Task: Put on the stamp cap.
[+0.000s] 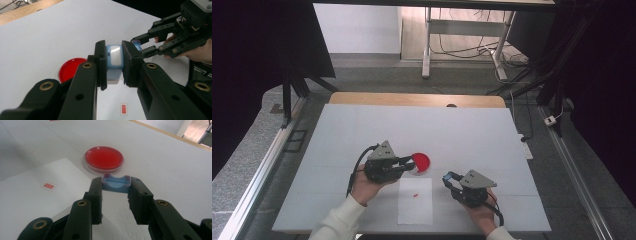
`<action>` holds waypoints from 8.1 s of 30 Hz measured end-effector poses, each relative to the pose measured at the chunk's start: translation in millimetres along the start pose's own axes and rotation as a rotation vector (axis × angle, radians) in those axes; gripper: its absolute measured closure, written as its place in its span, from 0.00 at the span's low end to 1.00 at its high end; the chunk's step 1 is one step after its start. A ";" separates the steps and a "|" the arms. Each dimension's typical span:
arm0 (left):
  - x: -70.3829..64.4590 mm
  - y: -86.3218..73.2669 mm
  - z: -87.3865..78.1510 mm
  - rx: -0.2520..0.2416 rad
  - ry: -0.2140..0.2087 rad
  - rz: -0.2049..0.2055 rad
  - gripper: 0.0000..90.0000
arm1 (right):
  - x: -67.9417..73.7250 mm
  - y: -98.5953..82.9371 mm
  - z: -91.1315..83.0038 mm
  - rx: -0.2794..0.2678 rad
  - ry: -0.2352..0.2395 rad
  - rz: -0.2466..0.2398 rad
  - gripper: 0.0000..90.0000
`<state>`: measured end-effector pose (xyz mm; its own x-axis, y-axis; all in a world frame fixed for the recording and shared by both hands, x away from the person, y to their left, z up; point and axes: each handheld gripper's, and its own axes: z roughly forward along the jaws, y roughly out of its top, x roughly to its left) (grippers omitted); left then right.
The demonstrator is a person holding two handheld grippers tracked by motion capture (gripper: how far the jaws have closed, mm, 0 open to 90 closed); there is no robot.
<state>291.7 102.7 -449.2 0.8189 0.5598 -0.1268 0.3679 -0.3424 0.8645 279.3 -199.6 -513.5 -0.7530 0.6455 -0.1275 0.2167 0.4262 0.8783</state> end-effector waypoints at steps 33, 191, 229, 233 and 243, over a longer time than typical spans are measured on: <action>-2.6 -1.0 6.7 0.015 -0.009 0.000 0.83 | 31.5 13.7 30.3 -0.005 0.066 -0.047 0.72; -6.6 -15.0 30.5 -0.010 -0.075 -0.115 0.84 | 54.7 21.3 39.3 -0.037 -0.022 -0.132 0.72; -3.9 -10.2 19.0 -0.020 -0.045 -0.079 0.83 | -11.7 -0.5 -6.7 0.035 0.007 -0.024 0.54; -2.8 -10.6 16.7 -0.016 -0.039 -0.074 0.83 | -27.4 -9.2 -21.9 0.045 -0.009 0.001 0.53; 0.7 -9.7 11.3 -0.020 -0.015 -0.059 0.83 | -56.7 -29.9 -59.2 0.054 -0.084 0.030 0.53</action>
<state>293.7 97.9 -463.2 0.8027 0.5671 -0.1846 0.4066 -0.2939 0.8651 278.7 -286.5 -505.3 -0.6915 0.7083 -0.1419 0.2727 0.4380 0.8566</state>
